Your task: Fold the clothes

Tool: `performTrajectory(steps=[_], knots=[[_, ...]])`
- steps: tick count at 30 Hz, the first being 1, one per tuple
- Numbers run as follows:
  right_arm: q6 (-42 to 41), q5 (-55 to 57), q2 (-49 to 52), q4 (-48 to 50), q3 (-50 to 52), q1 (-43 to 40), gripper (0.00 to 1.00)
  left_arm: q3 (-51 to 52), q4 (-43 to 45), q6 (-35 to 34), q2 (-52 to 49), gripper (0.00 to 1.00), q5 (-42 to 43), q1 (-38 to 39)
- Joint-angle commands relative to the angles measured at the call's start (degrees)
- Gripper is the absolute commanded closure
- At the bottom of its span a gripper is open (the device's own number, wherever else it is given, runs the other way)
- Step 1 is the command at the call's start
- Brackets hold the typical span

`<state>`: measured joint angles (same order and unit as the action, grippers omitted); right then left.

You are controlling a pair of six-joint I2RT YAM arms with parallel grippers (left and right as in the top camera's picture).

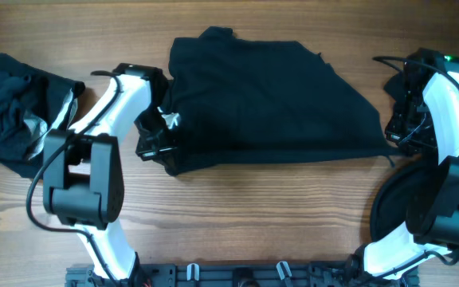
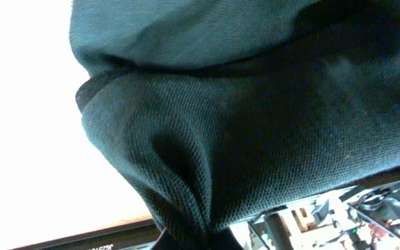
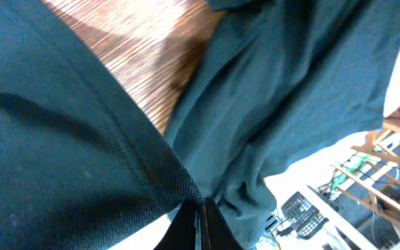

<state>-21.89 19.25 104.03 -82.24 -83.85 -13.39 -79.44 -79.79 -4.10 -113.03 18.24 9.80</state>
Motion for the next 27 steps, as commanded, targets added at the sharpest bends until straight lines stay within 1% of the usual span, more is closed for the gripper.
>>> performTrajectory(steps=[1,4,8,10,12,13,15,17,19,20,21,23,26,27], knots=[[3.7,-5.6,-0.1,-0.9,0.3,0.0,0.96,0.1,-0.9,-2.2,4.2,0.96,-1.6,-0.7],[3.0,-5.6,-0.2,-4.5,0.3,0.0,0.96,0.4,-5.2,-2.2,5.9,0.96,-1.6,-0.7],[2.6,-7.6,-1.6,-5.1,1.4,0.1,0.96,2.7,-4.5,-2.4,10.0,0.96,-2.1,-0.7],[5.8,-11.0,-1.8,-3.6,2.1,0.1,0.96,2.7,-1.2,-3.1,10.8,0.96,-2.0,-0.7],[9.4,-14.9,-1.8,-3.3,3.1,0.6,0.96,2.7,-0.4,-5.5,10.8,0.96,-2.6,-0.7],[8.6,-14.8,-1.8,-3.3,3.9,0.7,0.96,2.7,-1.4,-5.8,10.9,0.96,-3.8,-0.7],[6.9,-14.5,-1.8,-4.0,5.0,0.7,0.96,2.7,-4.9,-8.6,11.1,0.96,-6.4,-0.7],[6.4,-13.9,-1.9,-3.1,6.3,0.7,0.96,2.7,-5.5,-8.7,11.3,0.96,-6.3,-0.7],[6.5,-13.9,-1.9,-0.3,7.0,0.7,0.96,2.7,-2.1,-8.8,11.5,0.96,-6.3,-0.7],[6.4,-14.0,-1.9,2.0,7.0,0.7,0.96,2.7,1.6,-8.8,11.5,0.96,-6.3,-0.7],[6.4,-14.5,-1.9,6.6,7.0,0.7,0.96,2.7,7.6,-8.8,11.5,0.96,-6.0,-0.7],[7.5,-16.8,-1.9,15.3,7.0,0.7,0.96,2.7,15.9,-8.8,11.5,0.95,-5.7,-0.7],[11.6,-22.8,-1.9,25.0,7.1,0.7,0.96,2.7,25.3,-9.6,11.3,0.88,-5.8,-0.7],[12.5,-24.9,-1.8,28.2,7.2,0.7,0.96,2.7,28.7,-10.1,11.0,0.88,-5.9,-0.7]])
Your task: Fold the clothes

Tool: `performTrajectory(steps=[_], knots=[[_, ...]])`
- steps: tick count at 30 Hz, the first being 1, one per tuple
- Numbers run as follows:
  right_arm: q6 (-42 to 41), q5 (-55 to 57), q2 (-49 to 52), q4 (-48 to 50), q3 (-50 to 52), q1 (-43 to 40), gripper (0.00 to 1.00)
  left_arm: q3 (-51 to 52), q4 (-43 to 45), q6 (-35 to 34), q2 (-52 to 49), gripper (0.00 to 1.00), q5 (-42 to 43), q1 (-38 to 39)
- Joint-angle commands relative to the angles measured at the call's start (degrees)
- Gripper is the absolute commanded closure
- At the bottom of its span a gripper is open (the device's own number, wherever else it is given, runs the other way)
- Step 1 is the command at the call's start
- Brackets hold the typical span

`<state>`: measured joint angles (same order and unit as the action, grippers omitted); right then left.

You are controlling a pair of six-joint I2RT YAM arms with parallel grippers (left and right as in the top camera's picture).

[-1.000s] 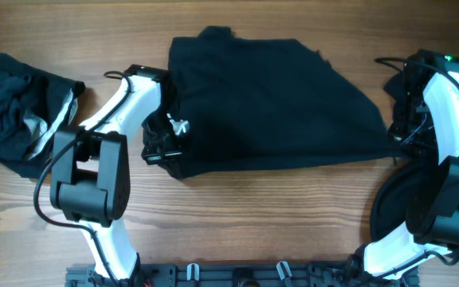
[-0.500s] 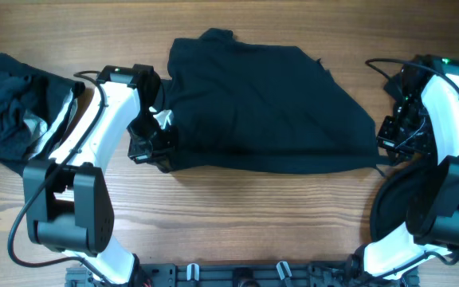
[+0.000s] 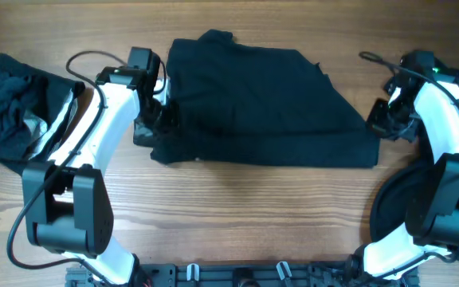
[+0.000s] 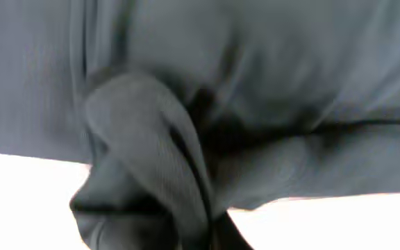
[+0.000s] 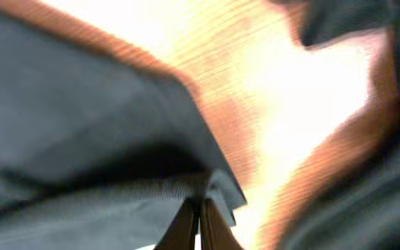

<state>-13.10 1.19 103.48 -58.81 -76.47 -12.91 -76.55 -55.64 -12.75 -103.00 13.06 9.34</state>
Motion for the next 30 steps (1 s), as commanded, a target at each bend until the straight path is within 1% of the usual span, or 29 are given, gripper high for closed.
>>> performTrajectory(steps=[1,3,5,8,9,10,11,12,13,15,16,17,18,20,21,22,24,29,30], knots=[[3.9,-7.1,-1.1,6.5,0.0,0.2,0.96,-0.2,7.8,-1.5,0.6,0.88,-0.7,-0.2],[2.7,-7.0,-0.2,8.5,0.0,0.2,0.96,-0.2,12.5,-2.8,-0.2,0.88,-0.7,-0.1],[2.4,-7.3,0.9,10.4,0.0,0.2,0.96,-0.2,15.1,-3.0,-1.5,0.88,-0.7,-0.1],[2.6,-7.2,2.6,12.8,0.0,0.2,0.96,-0.2,17.7,-3.0,-3.4,0.89,-0.7,-0.1],[2.6,-7.3,3.1,12.8,0.0,0.2,0.96,-0.2,17.0,-3.0,-3.6,0.89,0.3,-0.1],[2.6,-7.3,3.3,12.6,0.0,0.2,0.96,-0.2,14.8,-3.0,-3.6,0.81,1.3,-0.1],[2.6,-7.2,3.3,12.3,0.0,0.2,0.96,-0.2,12.1,-3.0,-3.6,0.61,1.5,-0.1],[2.6,-7.2,3.3,12.2,0.0,0.2,0.95,-0.2,9.4,-3.0,-3.6,0.54,1.4,-0.1],[2.6,-7.2,3.3,12.1,0.0,0.2,0.95,-0.2,7.2,-2.9,-3.6,0.51,0.9,-0.1],[2.6,-7.2,3.3,11.7,0.0,0.2,0.95,-0.2,7.1,-2.9,-3.6,0.44,0.7,-0.1],[2.6,-7.2,3.3,11.6,0.0,0.2,0.95,-0.2,7.2,-2.9,-3.6,0.43,0.7,-0.1],[2.6,-7.2,3.3,11.4,0.0,0.2,0.95,-0.2,7.0,-2.9,-3.7,0.46,0.7,-0.1],[2.6,-7.2,3.3,11.1,0.0,0.2,0.95,-0.2,6.4,-2.9,-3.8,0.53,0.7,-0.1],[2.6,-7.2,3.3,10.7,0.0,0.2,0.96,0.0,6.3,-2.9,-5.2,0.7,0.3,0.4],[2.6,-7.2,3.3,10.7,0.0,0.2,0.96,0.2,7.3,-2.9,-6.4,0.89,-0.1,1.0],[2.6,-7.2,3.3,10.7,0.0,0.2,0.96,0.3,8.2,-2.9,-7.3,0.96,-0.3,1.4],[2.6,-7.2,3.3,10.5,0.0,0.2,0.96,0.0,11.2,-2.3,-7.5,0.96,-1.6,1.8],[2.6,-7.2,3.3,10.6,0.0,0.2,0.96,-9.4,14.0,0.6,-5.9,0.96,-2.3,1.6],[2.6,-7.2,3.3,10.6,0.0,0.2,0.96,-9.7,15.3,0.6,-5.9,0.96,-2.3,1.7]])
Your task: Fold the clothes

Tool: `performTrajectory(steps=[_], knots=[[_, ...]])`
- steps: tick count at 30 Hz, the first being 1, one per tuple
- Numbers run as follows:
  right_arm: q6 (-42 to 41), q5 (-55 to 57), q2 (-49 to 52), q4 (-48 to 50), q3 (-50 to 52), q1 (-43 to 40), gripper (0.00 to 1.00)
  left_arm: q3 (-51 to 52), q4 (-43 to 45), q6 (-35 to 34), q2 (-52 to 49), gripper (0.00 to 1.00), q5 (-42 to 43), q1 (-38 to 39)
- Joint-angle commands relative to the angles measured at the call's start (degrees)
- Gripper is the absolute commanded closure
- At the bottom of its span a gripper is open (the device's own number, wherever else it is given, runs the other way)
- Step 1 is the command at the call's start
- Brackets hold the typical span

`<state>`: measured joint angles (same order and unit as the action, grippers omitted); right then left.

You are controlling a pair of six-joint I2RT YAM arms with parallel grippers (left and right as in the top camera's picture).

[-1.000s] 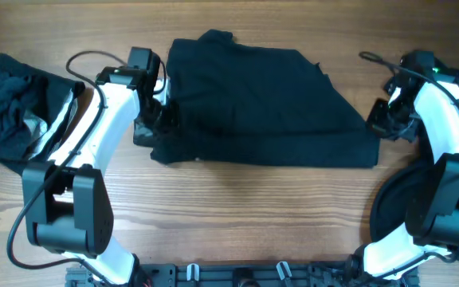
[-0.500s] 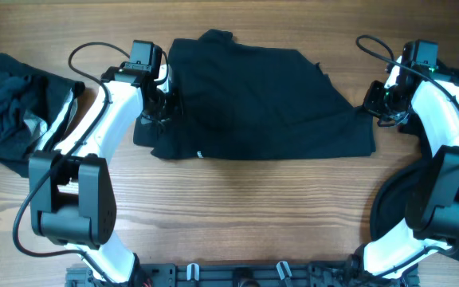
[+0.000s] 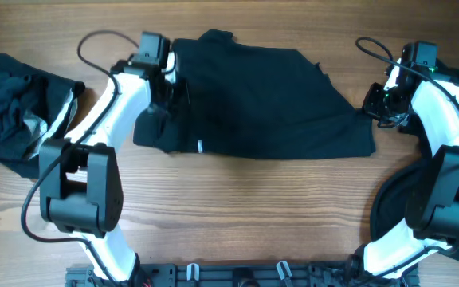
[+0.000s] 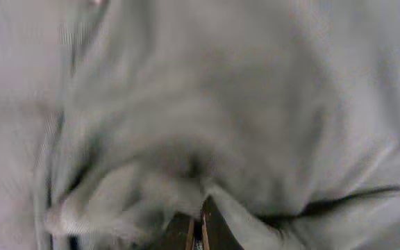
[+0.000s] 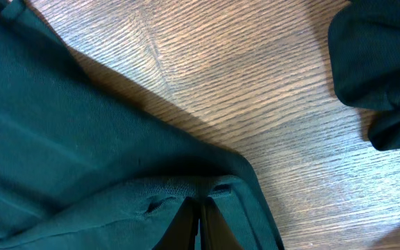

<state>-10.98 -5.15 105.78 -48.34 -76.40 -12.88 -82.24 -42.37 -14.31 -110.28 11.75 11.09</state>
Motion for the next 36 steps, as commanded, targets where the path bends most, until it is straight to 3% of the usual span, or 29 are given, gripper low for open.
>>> performTrajectory(steps=[1,7,9,13,17,23,25,26,27,30,33,36], knots=[[0.5,-0.9,1.0,0.1,0.0,0.2,0.96,-4.0,3.0,2.1,1.3,0.96,-0.9,-0.1],[0.5,-0.7,1.0,0.2,0.0,0.2,0.96,-4.0,6.9,3.8,0.7,0.95,-0.3,-0.1],[0.5,-0.7,1.0,1.2,0.0,0.2,0.91,-4.0,3.9,3.8,-0.2,0.72,-1.5,-0.1],[1.0,-0.9,1.0,7.1,0.0,0.2,0.91,-4.0,-7.4,3.5,-1.2,0.47,-9.3,-0.1],[0.6,-0.9,1.0,12.4,0.0,0.2,0.94,-2.3,-12.7,2.6,-1.3,0.44,-11.1,-0.1],[5.0,-0.9,2.1,5.6,0.0,0.2,0.83,7.7,-4.5,0.3,-2.1,0.34,-11.5,-0.1],[5.0,-0.9,2.4,4.5,0.0,0.2,0.84,12.1,0.5,-0.5,-3.1,0.36,-11.4,-0.1],[5.0,-0.9,2.5,3.8,0.0,0.2,0.84,14.4,2.2,-1.2,-3.5,0.43,-11.5,-0.2],[5.0,-0.9,2.5,3.3,0.0,0.2,0.84,16.3,3.0,-1.2,-3.5,0.57,-11.6,-0.5],[5.0,-1.1,2.5,-1.2,0.0,0.2,0.85,19.8,2.2,-2.9,-3.5,0.88,-16.6,-3.0],[8.1,-6.7,2.7,-7.5,0.5,0.2,0.89,20.4,-3.4,-4.4,-3.5,0.92,-17.6,-10.1],[9.7,-12.2,2.7,-7.9,3.0,0.2,0.88,20.4,-7.8,-5.7,-3.5,0.91,-17.4,-13.8]])
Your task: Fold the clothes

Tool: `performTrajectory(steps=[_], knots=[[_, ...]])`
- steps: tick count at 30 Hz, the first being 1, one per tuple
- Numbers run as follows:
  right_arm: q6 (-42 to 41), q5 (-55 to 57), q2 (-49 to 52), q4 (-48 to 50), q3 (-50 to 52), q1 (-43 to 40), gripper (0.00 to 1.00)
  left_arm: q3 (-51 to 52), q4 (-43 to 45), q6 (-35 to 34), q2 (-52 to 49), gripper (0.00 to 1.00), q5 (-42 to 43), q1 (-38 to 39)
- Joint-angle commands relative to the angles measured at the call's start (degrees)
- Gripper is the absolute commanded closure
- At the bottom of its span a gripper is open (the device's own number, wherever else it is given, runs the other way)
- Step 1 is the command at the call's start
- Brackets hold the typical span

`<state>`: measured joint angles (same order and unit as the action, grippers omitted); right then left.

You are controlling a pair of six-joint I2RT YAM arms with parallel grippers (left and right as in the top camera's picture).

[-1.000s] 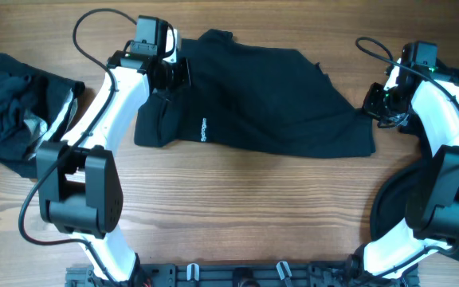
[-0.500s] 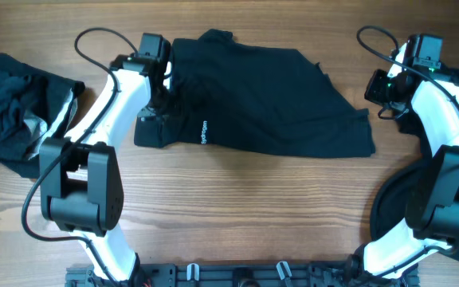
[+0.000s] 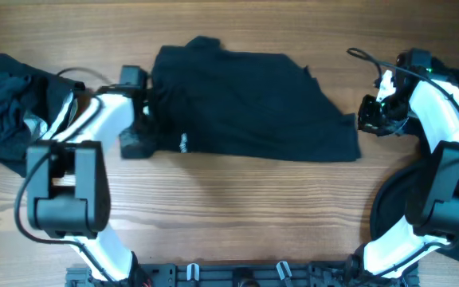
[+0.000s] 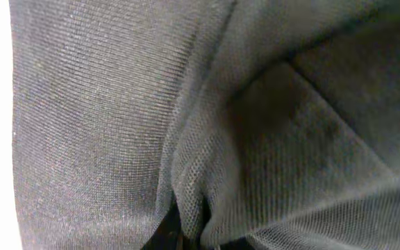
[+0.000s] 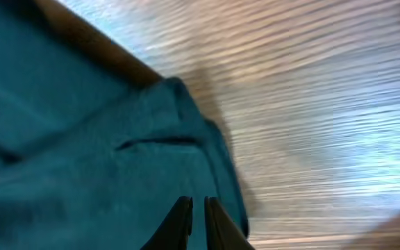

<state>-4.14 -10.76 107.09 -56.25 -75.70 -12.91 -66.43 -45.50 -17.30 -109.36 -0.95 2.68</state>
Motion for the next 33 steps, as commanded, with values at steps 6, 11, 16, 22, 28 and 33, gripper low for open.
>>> performTrajectory(steps=[6,11,16,22,28,33], knots=[[5.7,-16.6,1.4,6.8,12.4,0.2,0.83,4.6,-7.7,-2.7,-4.5,0.81,-4.2,-7.0],[5.6,-17.2,1.4,8.0,13.9,0.7,0.77,4.6,-7.5,-2.7,-4.5,0.8,-3.6,-7.0],[5.4,-17.2,1.4,8.9,14.3,2.3,0.95,4.6,-7.5,-2.7,-4.5,0.79,-3.5,-7.0],[0.9,-17.2,0.1,11.2,9.7,2.1,0.96,4.6,-7.5,-2.7,-4.5,0.78,-3.4,-7.0],[-2.4,-12.9,0.0,17.0,3.2,1.8,0.96,4.6,-7.3,-2.7,-4.5,0.76,-3.4,-7.0],[-2.2,-4.2,0.3,12.9,6.8,1.8,0.96,4.6,-9.0,-2.7,-4.5,0.72,-3.9,-7.0]])
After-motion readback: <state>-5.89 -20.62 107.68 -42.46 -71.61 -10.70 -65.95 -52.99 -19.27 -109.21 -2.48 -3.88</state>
